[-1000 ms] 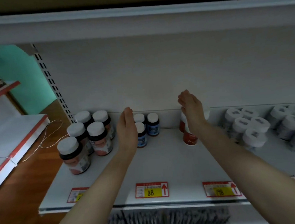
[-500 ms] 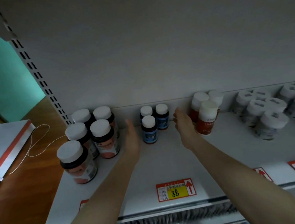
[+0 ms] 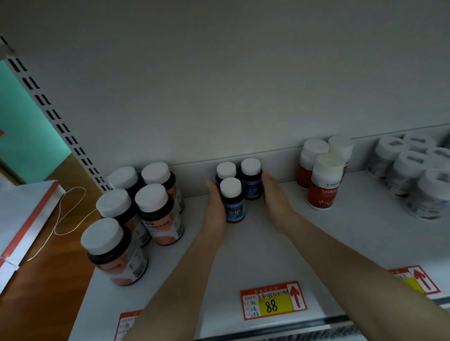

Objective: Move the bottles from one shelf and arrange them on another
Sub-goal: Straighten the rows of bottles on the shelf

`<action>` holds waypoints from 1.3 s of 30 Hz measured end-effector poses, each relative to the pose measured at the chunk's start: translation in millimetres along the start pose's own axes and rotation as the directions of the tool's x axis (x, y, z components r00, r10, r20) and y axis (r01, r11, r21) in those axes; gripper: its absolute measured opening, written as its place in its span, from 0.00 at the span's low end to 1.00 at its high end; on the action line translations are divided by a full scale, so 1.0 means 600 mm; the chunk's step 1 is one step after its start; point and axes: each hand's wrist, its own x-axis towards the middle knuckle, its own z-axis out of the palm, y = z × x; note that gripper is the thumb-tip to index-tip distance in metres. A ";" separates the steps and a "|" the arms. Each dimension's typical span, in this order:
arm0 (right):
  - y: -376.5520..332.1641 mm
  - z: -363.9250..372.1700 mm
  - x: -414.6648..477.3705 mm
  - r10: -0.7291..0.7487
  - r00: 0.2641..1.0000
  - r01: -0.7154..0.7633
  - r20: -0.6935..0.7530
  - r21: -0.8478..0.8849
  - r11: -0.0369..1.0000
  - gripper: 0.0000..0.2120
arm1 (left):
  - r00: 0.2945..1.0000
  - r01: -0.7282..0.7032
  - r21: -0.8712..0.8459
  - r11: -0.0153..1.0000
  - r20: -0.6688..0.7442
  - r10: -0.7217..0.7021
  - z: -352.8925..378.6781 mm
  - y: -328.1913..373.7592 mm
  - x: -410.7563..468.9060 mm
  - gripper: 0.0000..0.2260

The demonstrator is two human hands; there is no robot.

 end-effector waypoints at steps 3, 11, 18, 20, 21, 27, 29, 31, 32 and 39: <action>0.001 -0.002 0.000 -0.006 1.000 0.006 0.006 -0.009 1.000 0.23 | 1.000 0.002 -0.002 1.000 -0.018 -0.002 0.001 0.000 0.002 0.26; -0.004 -0.004 -0.002 0.010 1.000 -0.010 0.013 -0.013 1.000 0.23 | 1.000 -0.009 0.018 1.000 -0.011 0.010 0.004 0.011 -0.012 0.25; -0.050 -0.031 -0.026 0.023 0.999 -0.024 -0.046 -0.025 0.999 0.24 | 0.990 -0.104 0.101 0.989 -0.081 0.112 0.008 0.045 -0.069 0.22; -0.078 -0.032 -0.039 0.000 0.998 0.000 -0.058 0.005 1.000 0.23 | 0.981 -0.144 0.100 0.985 -0.113 0.155 0.003 0.060 -0.088 0.22; -0.093 -0.030 -0.045 -0.011 0.998 0.012 -0.059 0.021 1.000 0.23 | 0.975 -0.167 0.112 0.979 -0.128 0.181 0.001 0.068 -0.099 0.22; -0.166 0.024 -0.102 -0.120 0.993 0.121 -0.018 0.073 0.990 0.18 | 0.916 -0.341 0.130 0.931 -0.174 0.360 -0.037 0.134 -0.183 0.21; -0.181 0.053 -0.123 -0.148 0.989 0.146 0.025 0.084 0.986 0.19 | 0.882 -0.396 0.163 0.904 -0.208 0.424 -0.058 0.159 -0.208 0.20; -0.191 0.082 -0.137 -0.169 0.984 0.163 0.062 0.095 0.982 0.21 | 0.845 -0.441 0.183 0.878 -0.243 0.476 -0.082 0.183 -0.231 0.20; -0.195 0.097 -0.143 -0.180 0.981 0.172 0.077 0.102 0.980 0.21 | 0.832 -0.454 0.195 0.869 -0.256 0.492 -0.096 0.191 -0.239 0.20; -0.187 0.188 -0.147 -0.166 0.983 0.161 0.075 0.064 0.985 0.22 | 0.782 -0.473 0.254 0.844 -0.320 0.535 -0.235 0.202 -0.234 0.20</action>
